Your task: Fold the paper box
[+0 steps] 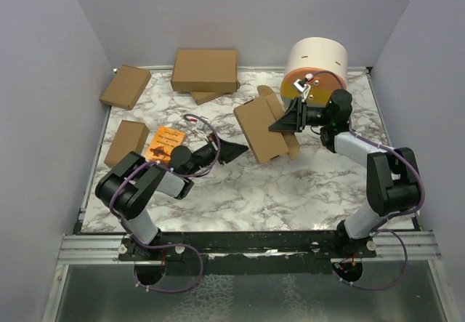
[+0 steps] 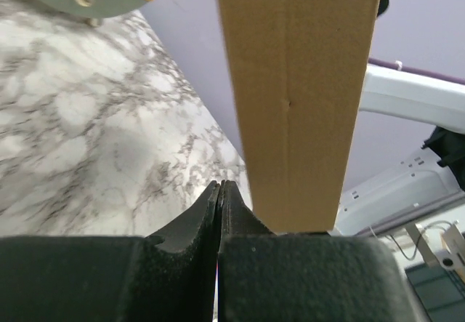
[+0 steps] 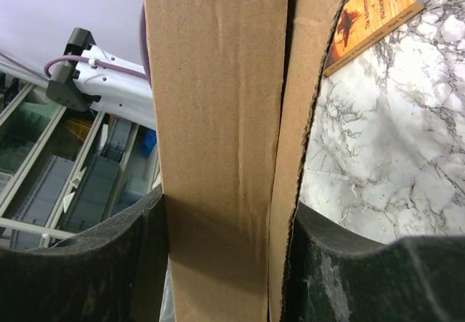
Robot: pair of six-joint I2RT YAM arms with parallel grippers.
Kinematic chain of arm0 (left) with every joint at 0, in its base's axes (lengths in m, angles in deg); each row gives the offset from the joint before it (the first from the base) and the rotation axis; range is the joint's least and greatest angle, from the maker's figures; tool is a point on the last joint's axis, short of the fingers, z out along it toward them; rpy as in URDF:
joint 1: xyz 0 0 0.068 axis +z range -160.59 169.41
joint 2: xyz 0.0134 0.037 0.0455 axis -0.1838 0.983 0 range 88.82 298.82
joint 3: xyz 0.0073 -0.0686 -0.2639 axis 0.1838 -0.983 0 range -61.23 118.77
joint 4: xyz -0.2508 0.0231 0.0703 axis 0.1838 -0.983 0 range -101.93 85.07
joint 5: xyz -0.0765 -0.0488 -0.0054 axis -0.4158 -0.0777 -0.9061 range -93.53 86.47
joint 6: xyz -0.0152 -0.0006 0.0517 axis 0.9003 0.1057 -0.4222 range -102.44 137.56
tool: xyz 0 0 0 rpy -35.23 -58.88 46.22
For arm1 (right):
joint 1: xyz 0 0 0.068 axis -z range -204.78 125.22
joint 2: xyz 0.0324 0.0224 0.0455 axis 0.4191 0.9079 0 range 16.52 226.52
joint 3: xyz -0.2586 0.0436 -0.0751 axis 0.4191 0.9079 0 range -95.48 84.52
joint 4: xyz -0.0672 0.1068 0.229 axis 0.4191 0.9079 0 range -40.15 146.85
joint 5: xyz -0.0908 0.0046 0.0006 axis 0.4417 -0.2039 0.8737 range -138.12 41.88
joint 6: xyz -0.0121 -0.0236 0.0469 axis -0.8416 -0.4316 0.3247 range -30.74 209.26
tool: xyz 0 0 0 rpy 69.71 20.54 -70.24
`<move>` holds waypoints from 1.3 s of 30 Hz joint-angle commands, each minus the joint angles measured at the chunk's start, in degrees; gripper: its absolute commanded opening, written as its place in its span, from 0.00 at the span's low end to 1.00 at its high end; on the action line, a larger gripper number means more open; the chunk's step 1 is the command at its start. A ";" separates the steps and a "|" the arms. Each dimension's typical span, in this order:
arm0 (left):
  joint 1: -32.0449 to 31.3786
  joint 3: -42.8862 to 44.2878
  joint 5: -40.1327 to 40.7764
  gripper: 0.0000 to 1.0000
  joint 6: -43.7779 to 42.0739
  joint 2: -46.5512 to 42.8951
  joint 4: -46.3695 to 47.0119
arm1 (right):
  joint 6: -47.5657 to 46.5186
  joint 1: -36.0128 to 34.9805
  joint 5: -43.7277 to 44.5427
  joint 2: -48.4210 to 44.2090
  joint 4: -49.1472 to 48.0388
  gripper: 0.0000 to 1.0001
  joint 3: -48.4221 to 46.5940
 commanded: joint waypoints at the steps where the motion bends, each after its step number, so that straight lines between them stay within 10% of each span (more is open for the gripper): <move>1: 3.85 -5.63 3.29 0.00 -1.53 -5.41 -3.28 | -1.40 1.26 1.46 -1.32 0.08 0.44 0.27; 12: -2.27 7.83 26.96 0.00 -12.01 -19.12 -65.16 | -12.00 1.37 4.98 -1.11 10.36 0.44 -2.10; 25: -10.67 30.48 25.46 0.00 -12.20 -6.11 -67.01 | -22.14 -1.35 8.49 -1.54 20.92 0.44 -1.62; 39: -7.66 17.11 27.43 0.14 -12.92 -10.68 -64.21 | -20.40 0.27 9.49 -2.87 17.83 0.44 -0.59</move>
